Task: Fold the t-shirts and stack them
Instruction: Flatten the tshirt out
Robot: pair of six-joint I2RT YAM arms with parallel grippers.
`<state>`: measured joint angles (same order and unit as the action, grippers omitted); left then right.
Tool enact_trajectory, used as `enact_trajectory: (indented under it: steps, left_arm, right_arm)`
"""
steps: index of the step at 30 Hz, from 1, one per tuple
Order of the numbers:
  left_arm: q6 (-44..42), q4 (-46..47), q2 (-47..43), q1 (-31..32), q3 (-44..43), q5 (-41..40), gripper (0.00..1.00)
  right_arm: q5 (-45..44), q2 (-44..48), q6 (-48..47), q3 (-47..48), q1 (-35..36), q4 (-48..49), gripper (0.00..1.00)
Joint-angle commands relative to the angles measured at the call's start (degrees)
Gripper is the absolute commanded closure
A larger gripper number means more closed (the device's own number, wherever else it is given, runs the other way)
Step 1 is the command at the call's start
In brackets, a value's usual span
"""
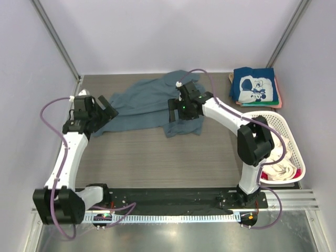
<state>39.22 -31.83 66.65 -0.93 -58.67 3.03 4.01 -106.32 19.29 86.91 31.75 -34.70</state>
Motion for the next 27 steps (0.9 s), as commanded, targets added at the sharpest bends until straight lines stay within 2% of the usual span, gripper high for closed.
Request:
enact_trajectory:
  steps: [1, 7, 11, 15, 18, 19, 21, 22, 25, 27]
  left_arm:
    - [-5.91, -7.09, -5.56, -0.21, 2.77, -0.04, 0.12]
    - [-9.07, -8.86, -13.29, -0.3, 7.52, -0.13, 0.11]
    - [-9.69, -7.54, -14.88, -0.21, 11.12, -0.48, 0.1]
    - [-10.39, -7.1, -14.97, -0.21, 10.86, 1.63, 0.1]
    - [-10.66, -7.01, -15.06, -0.21, 11.04, 2.59, 0.1]
    - [-10.66, -7.01, -15.15, -0.3, 11.13, 2.95, 0.1]
    - [-10.66, -6.93, -15.5, -0.21, 11.13, 2.86, 0.1]
    - [-10.66, -6.84, -15.59, -0.21, 11.21, 2.86, 0.11]
    - [-10.66, -6.66, -16.03, -0.21, 11.39, 3.12, 0.1]
    - [-10.66, -6.49, -16.2, -0.3, 11.48, 3.3, 0.11]
  right_arm:
    - [-1.63, -3.09, 2.42, -1.23, 0.42, 0.33, 0.05]
    - [-6.64, -7.93, 4.0, 1.15, 2.09, -1.78, 0.06]
    - [-7.78, -9.6, 4.18, 2.38, 2.27, -1.86, 0.06]
    - [-8.67, -11.1, 4.44, 3.52, 2.44, -3.0, 0.09]
    - [-8.49, -11.1, 4.09, 3.44, 2.88, -4.06, 0.28]
    - [-8.58, -10.75, 4.26, 2.31, 3.4, -4.5, 0.44]
    - [-8.67, -8.82, 4.97, 0.46, 3.84, -4.41, 0.6]
    - [-8.76, -8.03, 5.23, -1.73, 4.2, -4.41, 0.72]
    - [-10.24, -3.73, 6.63, -6.99, 6.48, -4.76, 0.8]
    - [-11.56, 0.65, 8.47, -9.82, 9.38, -5.29, 0.81]
